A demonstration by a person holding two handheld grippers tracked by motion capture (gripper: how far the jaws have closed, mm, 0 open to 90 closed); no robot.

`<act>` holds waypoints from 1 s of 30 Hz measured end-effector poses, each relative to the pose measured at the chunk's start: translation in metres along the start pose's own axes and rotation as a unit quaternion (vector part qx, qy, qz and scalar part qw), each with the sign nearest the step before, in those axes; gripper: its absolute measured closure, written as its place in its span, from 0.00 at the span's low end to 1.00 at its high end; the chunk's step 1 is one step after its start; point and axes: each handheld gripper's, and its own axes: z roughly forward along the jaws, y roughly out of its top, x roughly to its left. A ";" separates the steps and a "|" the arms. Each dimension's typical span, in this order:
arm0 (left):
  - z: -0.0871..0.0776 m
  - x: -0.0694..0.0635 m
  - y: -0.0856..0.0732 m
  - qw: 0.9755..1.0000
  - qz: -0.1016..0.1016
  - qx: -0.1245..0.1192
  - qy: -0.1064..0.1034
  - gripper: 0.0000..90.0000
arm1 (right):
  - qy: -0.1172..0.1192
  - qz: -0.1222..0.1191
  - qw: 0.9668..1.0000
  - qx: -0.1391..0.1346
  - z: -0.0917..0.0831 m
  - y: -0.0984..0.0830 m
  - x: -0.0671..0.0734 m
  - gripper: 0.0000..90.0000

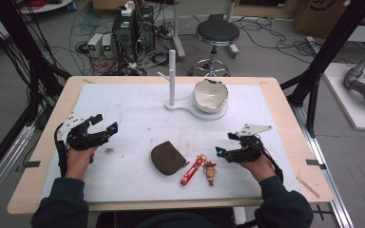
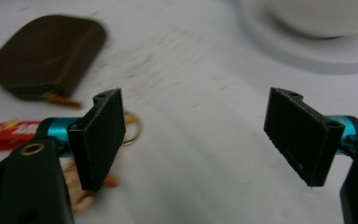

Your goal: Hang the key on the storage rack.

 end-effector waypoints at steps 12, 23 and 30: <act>-0.002 0.001 -0.001 1.000 -0.001 0.001 0.003 0.22 | 0.043 -0.062 0.991 0.111 0.036 -0.010 0.039 0.28; -0.002 0.003 -0.002 1.000 -0.005 0.005 0.007 0.22 | -0.047 -0.007 0.992 0.119 0.018 -0.017 0.007 0.49; -0.002 0.003 -0.002 1.000 -0.004 0.006 0.007 0.22 | -0.023 -0.044 0.992 0.113 0.022 -0.010 0.013 0.64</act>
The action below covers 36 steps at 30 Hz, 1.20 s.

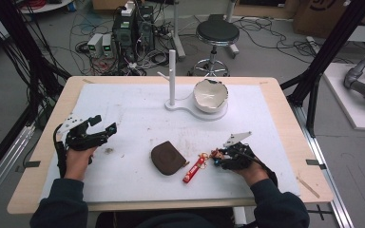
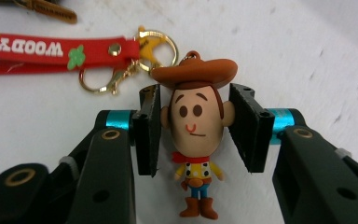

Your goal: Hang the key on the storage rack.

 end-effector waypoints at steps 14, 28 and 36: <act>0.000 0.001 -0.001 1.000 -0.004 0.003 0.003 0.22 | -0.035 -0.046 0.974 -0.221 -0.043 0.070 -0.017 0.64; 0.001 0.002 -0.002 1.000 -0.008 0.002 0.002 0.23 | -0.053 -0.076 0.959 -0.267 -0.046 0.183 -0.031 0.64; 0.001 0.003 -0.003 1.000 -0.011 0.002 0.001 0.23 | -0.043 -0.070 0.959 -0.271 -0.027 0.221 -0.032 0.64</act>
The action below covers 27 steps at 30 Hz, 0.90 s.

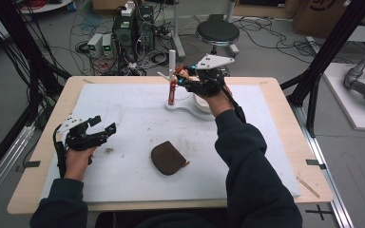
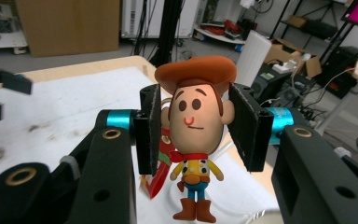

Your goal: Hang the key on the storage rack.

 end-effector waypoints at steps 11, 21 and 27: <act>0.000 0.001 0.000 1.000 -0.003 -0.002 0.001 0.23 | -0.041 0.015 0.999 0.015 0.027 0.013 -0.010 0.64; -0.002 0.004 -0.001 1.000 -0.004 -0.001 0.004 0.23 | -0.043 0.051 0.995 0.072 0.032 -0.007 -0.019 0.63; -0.003 0.004 -0.001 1.000 -0.004 -0.001 0.004 0.23 | -0.052 0.044 0.993 0.094 0.031 -0.028 -0.014 0.62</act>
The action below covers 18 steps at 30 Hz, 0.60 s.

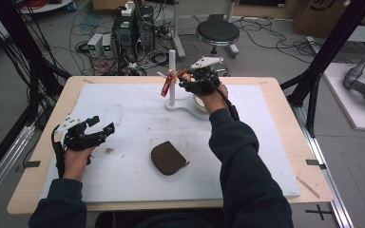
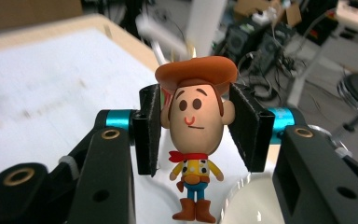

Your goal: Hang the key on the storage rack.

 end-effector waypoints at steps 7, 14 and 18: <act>0.001 -0.001 0.000 1.000 -0.003 -0.001 -0.003 0.23 | -0.005 0.019 1.000 -0.003 -0.021 -0.027 -0.013 0.49; 0.001 -0.002 0.000 1.000 0.002 0.005 -0.003 0.23 | -0.005 0.036 0.999 -0.018 -0.066 -0.065 -0.025 0.44; 0.001 -0.004 0.000 1.000 0.000 0.000 -0.003 0.23 | -0.013 0.030 0.999 -0.014 -0.093 -0.095 -0.026 0.37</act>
